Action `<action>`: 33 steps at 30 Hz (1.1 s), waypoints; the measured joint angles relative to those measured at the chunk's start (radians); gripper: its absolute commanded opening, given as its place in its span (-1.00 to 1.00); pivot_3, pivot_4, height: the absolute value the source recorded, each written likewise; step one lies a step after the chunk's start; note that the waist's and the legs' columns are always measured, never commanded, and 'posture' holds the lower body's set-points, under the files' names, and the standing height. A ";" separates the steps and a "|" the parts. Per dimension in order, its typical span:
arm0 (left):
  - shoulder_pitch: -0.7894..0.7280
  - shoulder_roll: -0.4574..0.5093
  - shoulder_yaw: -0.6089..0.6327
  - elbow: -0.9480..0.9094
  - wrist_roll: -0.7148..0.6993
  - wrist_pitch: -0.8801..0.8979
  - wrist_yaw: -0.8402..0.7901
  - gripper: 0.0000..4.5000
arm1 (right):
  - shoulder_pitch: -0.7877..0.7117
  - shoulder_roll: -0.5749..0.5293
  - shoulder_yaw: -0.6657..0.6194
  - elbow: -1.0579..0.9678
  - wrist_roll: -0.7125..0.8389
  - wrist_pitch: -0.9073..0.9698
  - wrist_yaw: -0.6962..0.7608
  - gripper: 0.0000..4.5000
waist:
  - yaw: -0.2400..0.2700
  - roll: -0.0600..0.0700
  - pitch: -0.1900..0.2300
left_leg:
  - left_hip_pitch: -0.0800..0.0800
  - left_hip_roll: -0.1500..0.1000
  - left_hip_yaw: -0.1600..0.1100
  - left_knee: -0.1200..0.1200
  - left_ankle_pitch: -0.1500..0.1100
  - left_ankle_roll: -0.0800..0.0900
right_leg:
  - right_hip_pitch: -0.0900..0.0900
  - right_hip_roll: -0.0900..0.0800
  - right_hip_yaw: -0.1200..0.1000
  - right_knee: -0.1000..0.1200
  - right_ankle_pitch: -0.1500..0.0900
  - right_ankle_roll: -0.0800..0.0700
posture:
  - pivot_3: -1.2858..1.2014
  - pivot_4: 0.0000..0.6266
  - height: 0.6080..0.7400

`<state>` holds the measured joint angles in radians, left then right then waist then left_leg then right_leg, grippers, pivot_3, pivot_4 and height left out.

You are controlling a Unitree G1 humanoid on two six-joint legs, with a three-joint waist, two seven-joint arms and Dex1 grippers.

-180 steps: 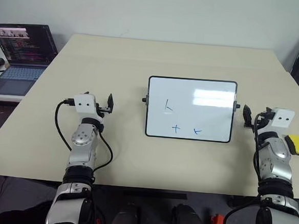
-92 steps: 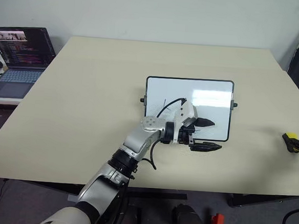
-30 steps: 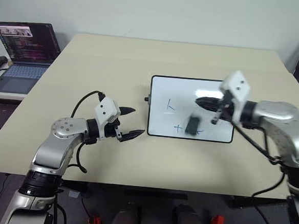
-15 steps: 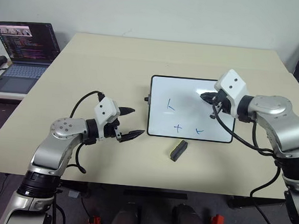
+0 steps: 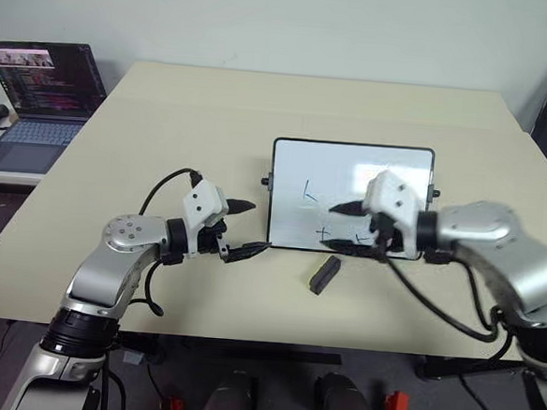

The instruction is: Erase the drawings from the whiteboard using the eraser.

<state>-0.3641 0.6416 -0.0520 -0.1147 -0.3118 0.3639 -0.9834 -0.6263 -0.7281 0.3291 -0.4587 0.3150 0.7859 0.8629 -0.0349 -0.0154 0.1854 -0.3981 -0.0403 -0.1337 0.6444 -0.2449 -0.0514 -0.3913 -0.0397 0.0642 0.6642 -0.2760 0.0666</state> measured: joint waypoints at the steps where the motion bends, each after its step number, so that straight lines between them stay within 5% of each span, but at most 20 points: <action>1: 0.000 0.001 -0.001 0.001 0.001 0.000 -0.004 1.00 | 0.000 0.007 0.024 0.009 -0.023 -0.011 -0.007 0.28 | 0.001 0.000 0.000 | 0.000 0.000 0.000 0.000 0.000 0.000 | 0.000 0.000 0.000 0.000 0.000 0.000 | 0.03 -0.52 1.00; 7: 0.002 0.002 -0.002 0.003 0.002 0.004 -0.009 1.00 | 0.012 0.042 0.164 0.086 -0.173 -0.096 -0.026 0.28 | 0.002 0.000 0.000 | 0.000 0.000 -0.001 -0.001 0.000 0.000 | -0.001 0.000 0.000 0.000 0.000 0.000 | 0.03 -0.52 1.00; 13: 0.022 0.002 -0.002 0.000 0.001 0.008 -0.010 1.00 | 0.023 0.024 0.150 0.099 -0.196 -0.109 0.010 0.28 | 0.002 0.000 0.000 | 0.000 0.000 -0.001 -0.001 0.000 0.000 | -0.001 0.000 -0.001 0.000 0.000 0.000 | 0.03 -0.52 1.00; 25: 0.023 0.003 0.007 -0.021 -0.061 0.058 -0.030 1.00 | 0.103 0.021 -0.205 0.124 0.002 -0.100 0.047 0.28 | 0.004 0.000 0.000 | 0.000 0.000 -0.001 -0.001 0.000 0.000 | 0.001 0.000 -0.001 0.000 0.000 0.000 | 0.03 -0.52 1.00; 33: -0.004 -0.003 0.000 -0.017 -0.062 0.062 -0.031 1.00 | 0.105 0.041 -0.035 0.127 -0.073 -0.137 0.068 0.28 | -0.005 0.000 0.000 | 0.001 0.000 -0.001 -0.001 0.000 0.000 | 0.001 0.000 -0.001 0.001 0.000 0.000 | 0.03 -0.52 1.00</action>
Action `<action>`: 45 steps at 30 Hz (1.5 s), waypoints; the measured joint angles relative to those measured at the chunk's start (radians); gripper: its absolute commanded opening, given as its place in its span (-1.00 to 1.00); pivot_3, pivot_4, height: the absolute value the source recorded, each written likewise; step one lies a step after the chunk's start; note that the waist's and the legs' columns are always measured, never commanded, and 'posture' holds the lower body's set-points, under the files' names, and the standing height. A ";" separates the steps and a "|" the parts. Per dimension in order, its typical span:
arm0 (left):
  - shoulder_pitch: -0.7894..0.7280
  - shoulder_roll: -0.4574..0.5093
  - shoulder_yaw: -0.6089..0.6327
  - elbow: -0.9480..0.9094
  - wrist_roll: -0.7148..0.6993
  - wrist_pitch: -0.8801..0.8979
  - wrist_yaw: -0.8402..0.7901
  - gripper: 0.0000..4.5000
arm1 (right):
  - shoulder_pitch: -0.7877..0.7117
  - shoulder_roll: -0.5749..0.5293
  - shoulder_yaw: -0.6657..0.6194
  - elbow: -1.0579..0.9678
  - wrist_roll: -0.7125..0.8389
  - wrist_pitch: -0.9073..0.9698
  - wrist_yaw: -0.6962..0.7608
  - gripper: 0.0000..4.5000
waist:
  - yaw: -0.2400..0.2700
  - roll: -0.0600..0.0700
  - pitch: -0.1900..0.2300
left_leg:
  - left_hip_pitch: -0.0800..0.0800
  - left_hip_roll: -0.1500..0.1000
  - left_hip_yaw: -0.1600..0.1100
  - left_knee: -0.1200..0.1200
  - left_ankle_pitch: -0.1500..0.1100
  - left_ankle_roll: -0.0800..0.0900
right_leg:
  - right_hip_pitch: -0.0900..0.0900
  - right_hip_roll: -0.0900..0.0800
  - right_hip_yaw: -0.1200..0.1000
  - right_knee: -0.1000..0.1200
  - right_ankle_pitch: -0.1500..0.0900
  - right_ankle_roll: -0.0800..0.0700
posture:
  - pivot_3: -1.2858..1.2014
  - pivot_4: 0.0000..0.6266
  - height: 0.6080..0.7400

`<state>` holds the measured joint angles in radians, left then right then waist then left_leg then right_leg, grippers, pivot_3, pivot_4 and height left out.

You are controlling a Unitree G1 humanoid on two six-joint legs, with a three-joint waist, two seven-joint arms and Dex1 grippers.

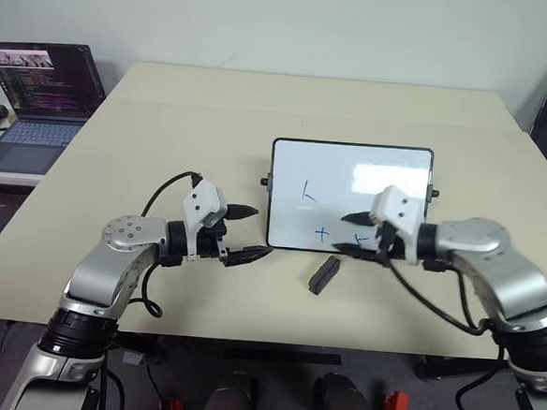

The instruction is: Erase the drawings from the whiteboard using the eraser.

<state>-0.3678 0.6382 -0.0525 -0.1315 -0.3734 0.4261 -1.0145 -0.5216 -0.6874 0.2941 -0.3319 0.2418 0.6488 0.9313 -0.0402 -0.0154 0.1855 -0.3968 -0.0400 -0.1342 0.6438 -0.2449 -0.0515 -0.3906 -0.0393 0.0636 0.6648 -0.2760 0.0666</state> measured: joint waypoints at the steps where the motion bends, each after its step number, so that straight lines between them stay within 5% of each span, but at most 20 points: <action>1: 0.000 -0.004 -0.002 0.003 0.000 0.000 0.000 1.00 | 0.000 0.013 0.037 0.000 -0.020 -0.007 0.001 0.28 | 0.000 0.000 0.000 | 0.000 0.000 0.000 0.000 0.000 0.000 | 0.000 0.000 0.000 0.000 0.000 0.000 | 0.03 -0.52 1.00; 7: 0.001 -0.006 -0.003 0.005 0.002 0.000 0.001 1.00 | 0.012 -0.008 0.132 0.005 -0.114 -0.051 0.007 0.28 | 0.008 0.000 0.000 | -0.001 0.000 -0.001 0.000 0.000 0.000 | 0.000 -0.001 0.000 -0.001 0.000 0.000 | 0.03 -0.52 1.00; 24: -0.012 0.001 -0.011 0.019 0.008 -0.003 -0.001 1.00 | 0.077 -0.237 0.050 0.042 -0.139 -0.143 0.165 0.28 | 0.003 -0.001 0.000 | 0.001 0.000 0.000 0.000 0.000 0.000 | 0.001 0.000 0.000 -0.001 0.000 0.000 | 0.03 -0.52 1.00; 33: -0.027 -0.004 -0.025 0.042 0.021 -0.019 -0.008 1.00 | -0.092 -0.180 0.120 -0.001 -0.173 -0.256 0.301 0.28 | 0.007 -0.001 0.000 | 0.000 0.000 -0.001 0.001 0.000 0.000 | 0.001 0.000 -0.001 -0.001 0.000 0.000 | 0.03 -0.52 1.00; 45: -0.013 -0.004 -0.027 0.044 0.023 -0.020 0.001 1.00 | -0.174 -0.110 0.240 0.235 -0.336 -0.442 0.389 0.28 | 0.007 -0.001 0.000 | 0.000 0.000 0.000 0.001 0.000 0.000 | 0.001 -0.001 -0.001 -0.001 0.000 0.000 | 0.03 -0.52 1.00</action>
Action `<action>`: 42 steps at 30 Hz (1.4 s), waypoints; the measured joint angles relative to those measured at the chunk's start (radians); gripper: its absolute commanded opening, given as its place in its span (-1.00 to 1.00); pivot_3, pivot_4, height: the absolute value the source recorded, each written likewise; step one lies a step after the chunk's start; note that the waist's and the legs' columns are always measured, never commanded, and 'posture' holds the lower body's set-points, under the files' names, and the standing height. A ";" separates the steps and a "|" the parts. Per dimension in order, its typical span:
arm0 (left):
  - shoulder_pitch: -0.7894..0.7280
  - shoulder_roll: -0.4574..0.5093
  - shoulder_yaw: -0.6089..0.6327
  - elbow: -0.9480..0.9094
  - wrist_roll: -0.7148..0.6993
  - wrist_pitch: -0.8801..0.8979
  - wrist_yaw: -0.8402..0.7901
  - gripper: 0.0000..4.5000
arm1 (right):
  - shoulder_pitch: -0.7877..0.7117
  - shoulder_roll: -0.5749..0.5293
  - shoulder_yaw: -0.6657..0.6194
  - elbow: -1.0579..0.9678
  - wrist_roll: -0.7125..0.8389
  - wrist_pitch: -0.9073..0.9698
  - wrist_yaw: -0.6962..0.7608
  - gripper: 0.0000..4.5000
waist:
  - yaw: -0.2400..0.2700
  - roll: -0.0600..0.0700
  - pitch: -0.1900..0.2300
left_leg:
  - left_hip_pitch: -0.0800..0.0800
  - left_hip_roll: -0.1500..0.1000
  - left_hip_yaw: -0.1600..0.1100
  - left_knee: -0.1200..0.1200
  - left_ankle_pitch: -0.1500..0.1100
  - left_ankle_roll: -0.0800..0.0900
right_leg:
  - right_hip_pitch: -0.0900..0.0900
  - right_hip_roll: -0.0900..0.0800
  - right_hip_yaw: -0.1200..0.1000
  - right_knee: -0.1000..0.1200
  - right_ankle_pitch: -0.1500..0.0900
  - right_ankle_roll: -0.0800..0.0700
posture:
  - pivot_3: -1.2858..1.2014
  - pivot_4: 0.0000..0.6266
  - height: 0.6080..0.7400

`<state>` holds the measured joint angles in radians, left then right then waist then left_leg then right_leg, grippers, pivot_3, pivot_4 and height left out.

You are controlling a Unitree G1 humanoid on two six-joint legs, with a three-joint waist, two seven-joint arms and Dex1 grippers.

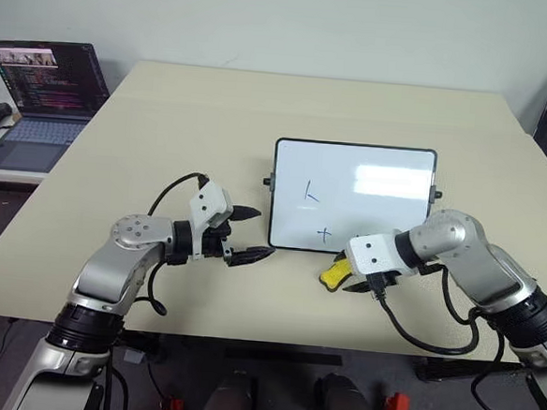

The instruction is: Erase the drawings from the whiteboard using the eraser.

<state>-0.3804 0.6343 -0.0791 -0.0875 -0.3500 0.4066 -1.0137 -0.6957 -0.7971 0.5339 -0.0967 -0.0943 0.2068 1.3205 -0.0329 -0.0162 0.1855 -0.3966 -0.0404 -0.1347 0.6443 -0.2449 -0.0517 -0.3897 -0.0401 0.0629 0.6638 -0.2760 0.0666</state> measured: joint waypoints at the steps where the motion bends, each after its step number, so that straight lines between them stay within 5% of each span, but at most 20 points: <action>1: 0.005 0.001 0.000 -0.001 0.000 0.000 0.001 1.00 | -0.006 0.007 0.000 0.019 -0.008 -0.013 0.003 0.28 | 0.000 0.000 0.000 | 0.000 0.000 0.000 0.000 0.000 0.000 | 0.000 0.000 0.000 0.000 0.000 0.000 | 0.03 -0.52 1.00; 17: 0.029 0.008 0.006 -0.028 -0.001 0.003 0.022 1.00 | -0.072 0.088 0.022 0.167 -0.108 -0.132 0.041 0.28 | 0.000 0.000 0.000 | 0.000 0.000 0.000 0.000 0.000 0.000 | 0.000 0.000 0.000 0.000 0.000 0.000 | 0.03 -0.52 1.00; 23: 0.032 0.008 0.007 -0.028 -0.001 0.003 0.022 1.00 | -0.072 0.088 0.022 0.184 -0.122 -0.146 0.054 -0.54 | 0.000 0.000 0.000 | 0.000 0.000 0.000 0.000 0.000 0.000 | 0.000 0.000 0.000 0.000 0.000 0.000 | 0.03 -0.52 1.00; 31: 0.023 0.008 0.007 -0.027 -0.001 0.003 0.021 1.00 | -0.060 0.087 0.009 0.174 -0.125 -0.140 0.053 -0.62 | 0.000 0.000 0.000 | 0.000 0.000 0.000 0.000 0.000 0.000 | 0.000 0.000 0.000 0.001 0.000 0.000 | 0.03 -0.52 1.00; 42: 0.017 0.010 0.008 -0.026 -0.001 0.003 0.021 1.00 | 0.024 0.006 -0.356 -0.054 0.197 0.221 0.020 -0.62 | 0.003 0.000 0.000 | 0.000 0.000 -0.001 0.000 0.000 0.000 | 0.000 0.000 0.000 0.000 0.000 0.000 | 0.03 -0.52 1.00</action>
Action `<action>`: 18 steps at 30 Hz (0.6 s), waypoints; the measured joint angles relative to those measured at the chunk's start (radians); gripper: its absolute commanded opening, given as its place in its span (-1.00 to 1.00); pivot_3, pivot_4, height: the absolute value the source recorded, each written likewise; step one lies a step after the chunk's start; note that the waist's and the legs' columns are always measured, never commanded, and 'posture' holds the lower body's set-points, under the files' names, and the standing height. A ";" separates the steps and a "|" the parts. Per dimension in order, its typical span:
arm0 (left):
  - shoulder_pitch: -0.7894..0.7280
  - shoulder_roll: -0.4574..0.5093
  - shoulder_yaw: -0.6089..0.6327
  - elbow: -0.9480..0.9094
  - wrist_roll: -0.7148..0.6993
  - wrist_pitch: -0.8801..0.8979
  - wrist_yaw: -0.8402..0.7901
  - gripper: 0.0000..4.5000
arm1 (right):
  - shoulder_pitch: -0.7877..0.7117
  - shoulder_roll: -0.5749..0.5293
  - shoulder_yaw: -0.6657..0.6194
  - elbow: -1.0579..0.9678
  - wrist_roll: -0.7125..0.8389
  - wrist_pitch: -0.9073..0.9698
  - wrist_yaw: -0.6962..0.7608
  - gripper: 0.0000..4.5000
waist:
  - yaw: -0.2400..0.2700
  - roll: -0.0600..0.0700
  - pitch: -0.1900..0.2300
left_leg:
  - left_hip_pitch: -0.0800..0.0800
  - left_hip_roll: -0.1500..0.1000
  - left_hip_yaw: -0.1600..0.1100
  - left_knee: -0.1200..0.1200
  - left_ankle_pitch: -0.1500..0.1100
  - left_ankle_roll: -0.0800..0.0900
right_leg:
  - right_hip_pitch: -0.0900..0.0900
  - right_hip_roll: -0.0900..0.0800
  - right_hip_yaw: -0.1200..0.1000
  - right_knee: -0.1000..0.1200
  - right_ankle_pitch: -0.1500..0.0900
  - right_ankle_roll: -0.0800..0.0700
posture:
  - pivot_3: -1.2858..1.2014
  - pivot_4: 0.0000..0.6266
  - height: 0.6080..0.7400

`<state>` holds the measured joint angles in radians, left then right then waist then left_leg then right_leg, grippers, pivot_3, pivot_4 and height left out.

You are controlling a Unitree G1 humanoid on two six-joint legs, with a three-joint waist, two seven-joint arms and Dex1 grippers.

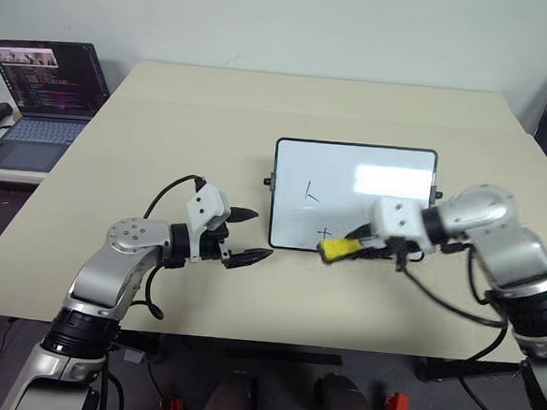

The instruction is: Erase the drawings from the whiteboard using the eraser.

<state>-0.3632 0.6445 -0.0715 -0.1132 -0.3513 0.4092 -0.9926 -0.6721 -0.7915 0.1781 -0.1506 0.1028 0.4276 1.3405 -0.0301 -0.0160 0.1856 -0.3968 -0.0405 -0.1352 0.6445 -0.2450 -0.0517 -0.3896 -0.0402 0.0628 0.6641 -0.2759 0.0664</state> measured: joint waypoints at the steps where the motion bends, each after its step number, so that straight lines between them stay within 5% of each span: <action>1: -0.001 -0.001 0.000 0.000 0.000 0.000 0.000 1.00 | 0.013 -0.011 -0.024 0.003 -0.001 0.009 -0.028 -0.62 | 0.000 0.000 0.000 | 0.000 0.000 0.000 0.000 0.000 0.000 | 0.000 0.000 0.000 0.000 0.000 0.000 | 0.03 -0.52 1.00; 8: -0.021 -0.004 -0.001 0.000 -0.003 0.001 -0.004 1.00 | 0.077 -0.047 -0.074 0.028 -0.082 0.023 -0.232 -0.62 | -0.004 0.000 0.000 | 0.000 0.000 0.002 0.000 0.000 0.000 | -0.001 0.000 0.001 0.000 0.000 0.000 | 0.03 -0.52 1.00; 18: -0.042 -0.011 -0.004 0.032 0.000 -0.003 -0.022 1.00 | -0.114 0.184 0.066 0.047 -0.235 0.018 -0.478 -0.62 | -0.017 0.000 0.000 | 0.000 0.000 0.001 -0.001 0.000 0.000 | -0.001 0.000 0.001 0.000 0.000 0.000 | 0.03 -0.52 1.00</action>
<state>-0.4054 0.6336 -0.0757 -0.0811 -0.3516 0.4063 -1.0150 -0.7864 -0.6076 0.2440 -0.1034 -0.1323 0.4457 0.8623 -0.0476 -0.0158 0.1856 -0.3967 -0.0402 -0.1345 0.6439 -0.2449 -0.0520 -0.3905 -0.0399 0.0635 0.6645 -0.2759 0.0664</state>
